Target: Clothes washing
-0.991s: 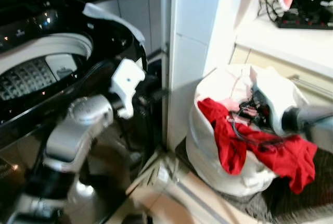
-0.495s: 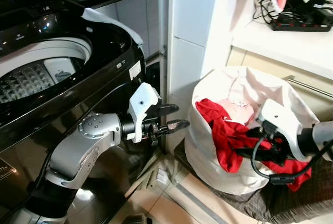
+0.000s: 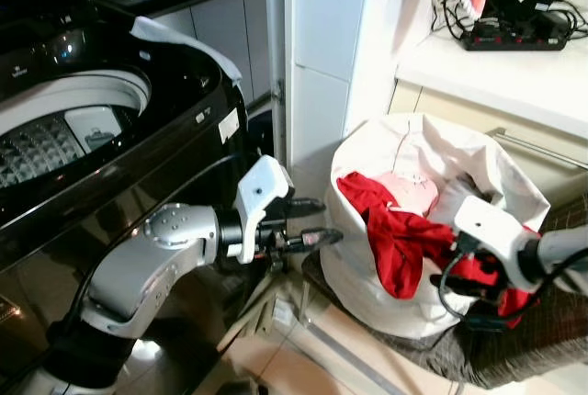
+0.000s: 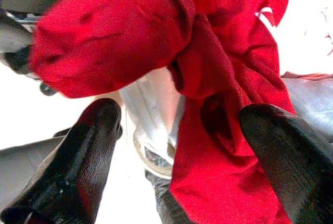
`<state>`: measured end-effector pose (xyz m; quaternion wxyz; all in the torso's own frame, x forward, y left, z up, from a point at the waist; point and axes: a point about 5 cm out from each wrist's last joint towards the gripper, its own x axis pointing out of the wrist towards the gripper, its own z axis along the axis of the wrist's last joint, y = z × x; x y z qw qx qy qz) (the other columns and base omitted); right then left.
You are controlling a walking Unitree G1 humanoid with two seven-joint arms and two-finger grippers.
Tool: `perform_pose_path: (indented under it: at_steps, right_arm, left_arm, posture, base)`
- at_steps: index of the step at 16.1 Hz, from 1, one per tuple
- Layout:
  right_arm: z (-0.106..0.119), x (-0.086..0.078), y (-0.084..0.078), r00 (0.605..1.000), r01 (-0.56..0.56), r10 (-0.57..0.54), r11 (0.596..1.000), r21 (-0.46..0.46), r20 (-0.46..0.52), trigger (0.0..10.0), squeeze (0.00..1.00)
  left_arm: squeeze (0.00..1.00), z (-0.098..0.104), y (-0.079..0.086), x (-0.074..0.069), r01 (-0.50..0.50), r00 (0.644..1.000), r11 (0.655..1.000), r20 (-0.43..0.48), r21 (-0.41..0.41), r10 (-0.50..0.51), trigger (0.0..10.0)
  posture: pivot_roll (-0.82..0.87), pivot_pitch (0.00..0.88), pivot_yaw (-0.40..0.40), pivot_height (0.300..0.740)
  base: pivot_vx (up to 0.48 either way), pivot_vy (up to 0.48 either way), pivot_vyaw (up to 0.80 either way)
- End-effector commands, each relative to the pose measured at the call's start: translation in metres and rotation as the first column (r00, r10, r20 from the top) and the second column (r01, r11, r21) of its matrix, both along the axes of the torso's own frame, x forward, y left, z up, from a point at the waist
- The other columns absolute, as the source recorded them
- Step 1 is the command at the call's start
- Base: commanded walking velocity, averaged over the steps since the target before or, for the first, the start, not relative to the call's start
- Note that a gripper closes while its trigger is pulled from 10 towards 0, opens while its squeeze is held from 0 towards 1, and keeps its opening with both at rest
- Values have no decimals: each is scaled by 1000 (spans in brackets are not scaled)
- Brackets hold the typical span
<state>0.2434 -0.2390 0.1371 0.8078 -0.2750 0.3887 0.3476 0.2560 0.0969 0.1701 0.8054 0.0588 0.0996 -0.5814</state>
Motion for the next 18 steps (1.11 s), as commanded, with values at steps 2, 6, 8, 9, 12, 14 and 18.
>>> perform_pose_path:
  at_steps: [2,6,8,9,12,14,18]
  right_arm:
    - [-11,6,-7,999,33,-32,999,-38,30,10000,0]
    - [-22,13,-12,997,62,-60,997,-36,47,471,0]
    - [-21,14,-12,998,54,-53,998,-19,45,0,0]
    - [-20,13,-12,998,48,-47,999,-10,41,0,0]
    - [-20,12,-11,999,29,-29,1000,2,29,0,0]
    - [-18,13,-11,999,25,-25,1000,14,27,0,0]
    - [-18,12,-9,1000,8,-9,1000,23,7,0,0]
  left_arm:
    - [0,1,-3,-5,27,1000,1000,-3,8,-27,10000]
    - [0,1,-3,-6,32,999,999,-6,15,-32,10000]
    - [0,1,-3,-6,33,999,999,-6,16,-33,10000]
    - [0,1,-3,-5,34,999,999,-6,17,-34,10000]
    - [0,1,-3,-6,38,999,999,-9,19,-38,10000]
    - [0,1,-3,-5,35,999,999,-8,20,-34,10000]
    - [0,0,-2,-5,32,999,999,-9,25,-31,10000]
  posture:
    - [39,0,40,740]
    - [39,0,40,740]
    - [38,0,42,740]
    - [37,0,43,740]
    - [37,0,43,740]
    - [38,0,41,740]
    - [38,0,41,740]
  base:
    - [0,0,0]
    - [0,0,0]
    - [0,0,0]
    - [0,0,0]
    - [0,0,0]
    - [0,0,0]
    - [0,0,0]
